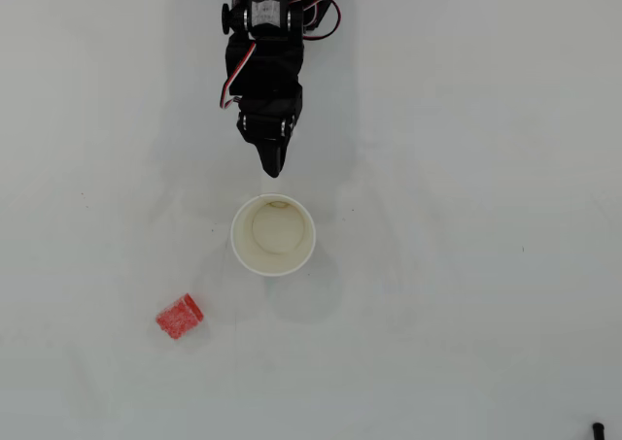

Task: Grasp a red cube and put it in the cup.

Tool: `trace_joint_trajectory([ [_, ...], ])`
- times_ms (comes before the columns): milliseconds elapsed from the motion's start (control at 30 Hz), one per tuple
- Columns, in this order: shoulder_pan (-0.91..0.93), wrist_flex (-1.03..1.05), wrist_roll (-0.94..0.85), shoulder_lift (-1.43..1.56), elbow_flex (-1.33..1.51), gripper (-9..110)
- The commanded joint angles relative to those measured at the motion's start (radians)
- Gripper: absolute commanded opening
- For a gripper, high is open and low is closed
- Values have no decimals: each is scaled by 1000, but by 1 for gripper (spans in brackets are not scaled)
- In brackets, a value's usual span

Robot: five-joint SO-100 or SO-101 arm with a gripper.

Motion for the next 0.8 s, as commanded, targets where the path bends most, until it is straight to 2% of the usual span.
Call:
trace_joint_trajectory([
  [0,-20,11,-2,15,72,0],
  [767,18,5,3,15,72,1],
])
